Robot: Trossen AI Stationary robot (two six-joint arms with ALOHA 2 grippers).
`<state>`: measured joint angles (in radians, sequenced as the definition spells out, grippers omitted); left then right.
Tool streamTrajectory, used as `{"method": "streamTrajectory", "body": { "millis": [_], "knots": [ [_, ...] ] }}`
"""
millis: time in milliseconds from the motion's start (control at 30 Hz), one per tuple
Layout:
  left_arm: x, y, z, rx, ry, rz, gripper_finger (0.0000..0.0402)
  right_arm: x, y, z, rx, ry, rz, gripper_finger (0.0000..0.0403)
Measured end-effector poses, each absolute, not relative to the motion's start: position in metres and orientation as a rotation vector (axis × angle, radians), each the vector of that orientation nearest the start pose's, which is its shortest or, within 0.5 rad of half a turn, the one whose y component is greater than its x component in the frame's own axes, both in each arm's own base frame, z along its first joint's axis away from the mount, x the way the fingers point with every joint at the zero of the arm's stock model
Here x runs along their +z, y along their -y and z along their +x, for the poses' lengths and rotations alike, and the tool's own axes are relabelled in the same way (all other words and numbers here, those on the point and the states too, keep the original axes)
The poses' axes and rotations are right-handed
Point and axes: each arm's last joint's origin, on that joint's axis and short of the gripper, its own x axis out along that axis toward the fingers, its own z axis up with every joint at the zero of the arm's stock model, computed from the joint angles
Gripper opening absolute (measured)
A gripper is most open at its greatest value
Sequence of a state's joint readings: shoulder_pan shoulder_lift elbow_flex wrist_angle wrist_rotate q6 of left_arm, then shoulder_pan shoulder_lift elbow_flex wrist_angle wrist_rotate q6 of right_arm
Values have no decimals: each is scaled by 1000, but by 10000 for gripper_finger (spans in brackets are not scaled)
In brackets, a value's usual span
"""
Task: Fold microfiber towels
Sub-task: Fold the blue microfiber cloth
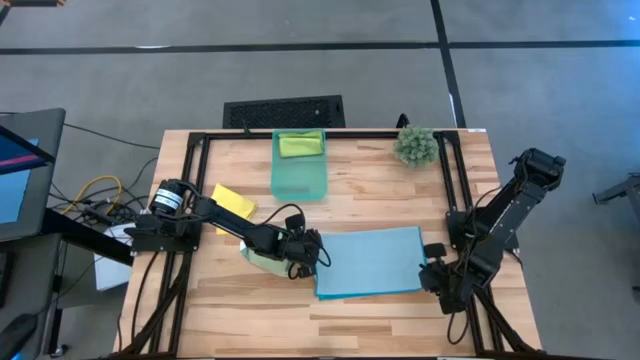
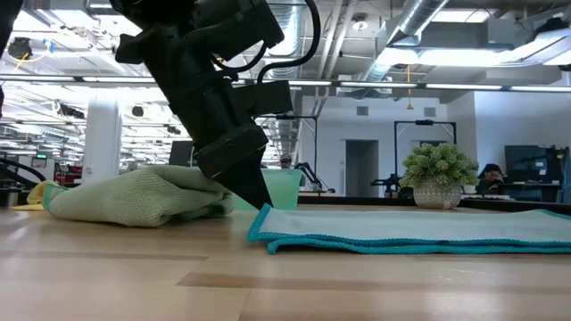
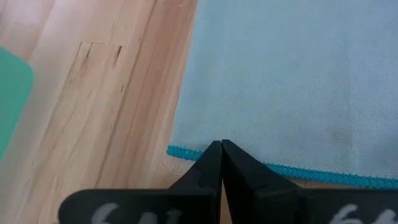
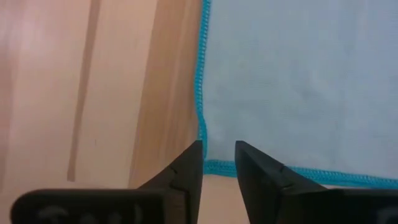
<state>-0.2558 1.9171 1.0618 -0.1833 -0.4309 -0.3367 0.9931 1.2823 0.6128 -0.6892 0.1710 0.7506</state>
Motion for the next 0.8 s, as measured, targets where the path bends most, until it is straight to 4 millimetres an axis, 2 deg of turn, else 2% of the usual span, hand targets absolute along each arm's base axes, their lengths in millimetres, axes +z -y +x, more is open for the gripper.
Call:
{"method": "streamTrajectory", "body": {
  "millis": [200, 500, 667, 800],
  "knots": [
    [125, 80, 355, 320, -931, 37, 2, 156, -161, 111, 227, -1301, -139, 109],
    [126, 81, 355, 325, -928, 25, 23, 135, -169, 115, 238, -1377, -225, 108],
    [126, 81, 356, 322, -917, 23, 54, 133, -169, 115, 220, -1388, -221, 72],
    [128, 82, 357, 309, -914, 40, 74, 142, -169, 114, 220, -1397, -169, 45]
  ]
}}
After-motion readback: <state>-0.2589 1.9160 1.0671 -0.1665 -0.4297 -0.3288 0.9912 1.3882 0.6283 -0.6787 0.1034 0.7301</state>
